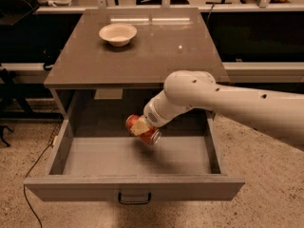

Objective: Place coke can into top drawer

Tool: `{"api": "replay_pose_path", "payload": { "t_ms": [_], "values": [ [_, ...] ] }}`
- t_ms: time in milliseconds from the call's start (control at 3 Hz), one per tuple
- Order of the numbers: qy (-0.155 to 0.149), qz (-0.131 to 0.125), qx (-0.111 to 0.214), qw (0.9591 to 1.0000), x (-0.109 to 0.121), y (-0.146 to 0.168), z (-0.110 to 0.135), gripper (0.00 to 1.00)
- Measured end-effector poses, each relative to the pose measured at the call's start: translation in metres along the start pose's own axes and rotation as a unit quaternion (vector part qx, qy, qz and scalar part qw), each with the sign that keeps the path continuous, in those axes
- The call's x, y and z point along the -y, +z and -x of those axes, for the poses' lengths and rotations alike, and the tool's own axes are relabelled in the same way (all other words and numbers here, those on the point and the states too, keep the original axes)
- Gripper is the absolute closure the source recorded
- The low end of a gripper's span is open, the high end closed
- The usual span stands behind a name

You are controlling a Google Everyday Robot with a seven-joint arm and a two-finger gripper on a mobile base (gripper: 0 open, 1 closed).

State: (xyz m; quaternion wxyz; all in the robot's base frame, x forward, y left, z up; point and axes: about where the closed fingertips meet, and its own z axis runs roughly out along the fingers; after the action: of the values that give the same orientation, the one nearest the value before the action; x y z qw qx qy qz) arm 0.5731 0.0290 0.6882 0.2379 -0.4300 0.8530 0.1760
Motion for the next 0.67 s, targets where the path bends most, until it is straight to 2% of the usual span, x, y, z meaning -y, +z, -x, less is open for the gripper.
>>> {"api": "replay_pose_path", "payload": {
  "t_ms": [333, 667],
  "values": [
    [0.001, 0.0, 0.003, 1.0, -0.0019, 0.0166, -0.0013, 0.11],
    [0.009, -0.008, 0.007, 0.9999, 0.0006, 0.0188, -0.0091, 0.0]
  ]
}}
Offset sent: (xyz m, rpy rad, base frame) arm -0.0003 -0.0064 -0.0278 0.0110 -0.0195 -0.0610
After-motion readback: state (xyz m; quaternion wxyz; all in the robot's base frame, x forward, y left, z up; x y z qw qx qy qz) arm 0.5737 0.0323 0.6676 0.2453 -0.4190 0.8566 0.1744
